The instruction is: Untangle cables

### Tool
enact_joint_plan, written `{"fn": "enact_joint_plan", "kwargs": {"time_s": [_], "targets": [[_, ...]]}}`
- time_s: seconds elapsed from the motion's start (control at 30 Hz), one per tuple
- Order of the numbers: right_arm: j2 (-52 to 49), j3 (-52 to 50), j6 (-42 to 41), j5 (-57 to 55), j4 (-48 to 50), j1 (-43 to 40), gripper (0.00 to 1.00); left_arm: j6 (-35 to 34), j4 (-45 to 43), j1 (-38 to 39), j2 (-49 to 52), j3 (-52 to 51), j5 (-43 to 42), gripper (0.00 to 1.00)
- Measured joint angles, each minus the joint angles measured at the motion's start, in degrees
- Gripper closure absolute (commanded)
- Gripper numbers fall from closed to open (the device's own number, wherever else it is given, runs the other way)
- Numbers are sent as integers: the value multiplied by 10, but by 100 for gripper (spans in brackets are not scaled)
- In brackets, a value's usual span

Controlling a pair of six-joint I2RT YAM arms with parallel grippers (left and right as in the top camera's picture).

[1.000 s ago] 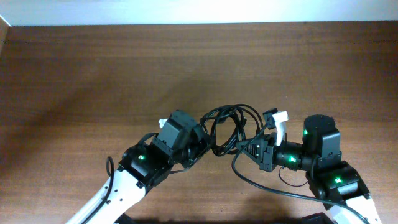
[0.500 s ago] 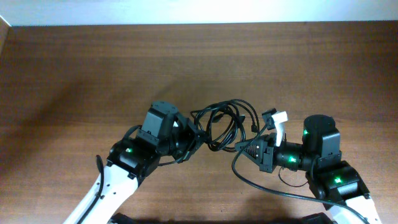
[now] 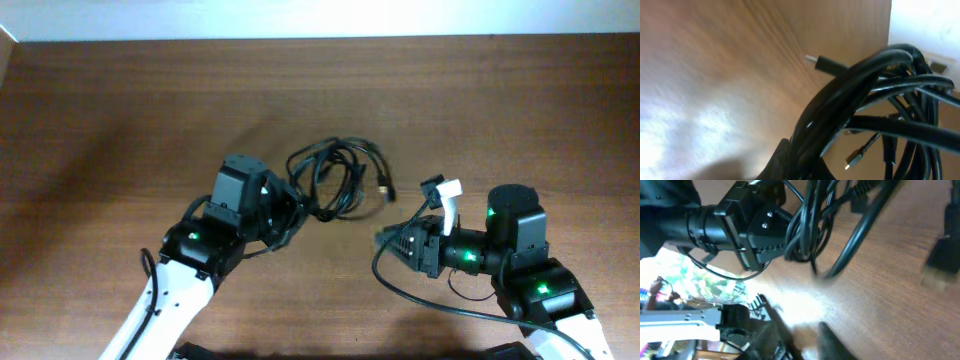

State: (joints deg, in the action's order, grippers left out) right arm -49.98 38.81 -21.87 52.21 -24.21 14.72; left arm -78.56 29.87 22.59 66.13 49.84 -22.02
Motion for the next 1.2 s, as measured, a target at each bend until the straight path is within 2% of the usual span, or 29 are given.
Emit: {"fn": "enact_joint_plan", "kwargs": {"time_s": [0.07, 0.37, 0.5, 0.7, 0.9, 1.03, 1.2], "targets": [[0, 0, 0, 0, 0, 0, 53, 44, 21, -4, 0, 0, 25, 100], [0, 0, 0, 0, 7, 0, 51, 126, 33, 25, 0, 0, 58, 100], [0, 0, 0, 0, 7, 0, 48, 187, -6, 46, 0, 0, 72, 100], [0, 0, 0, 0, 7, 0, 47, 234, -21, 68, 0, 0, 80, 100], [0, 0, 0, -1, 7, 0, 44, 253, -28, 73, 0, 0, 79, 100], [0, 0, 0, -3, 7, 0, 44, 302, -45, 73, 0, 0, 68, 100], [0, 0, 0, -3, 7, 0, 44, 371, -93, 73, 0, 0, 6, 100]]}}
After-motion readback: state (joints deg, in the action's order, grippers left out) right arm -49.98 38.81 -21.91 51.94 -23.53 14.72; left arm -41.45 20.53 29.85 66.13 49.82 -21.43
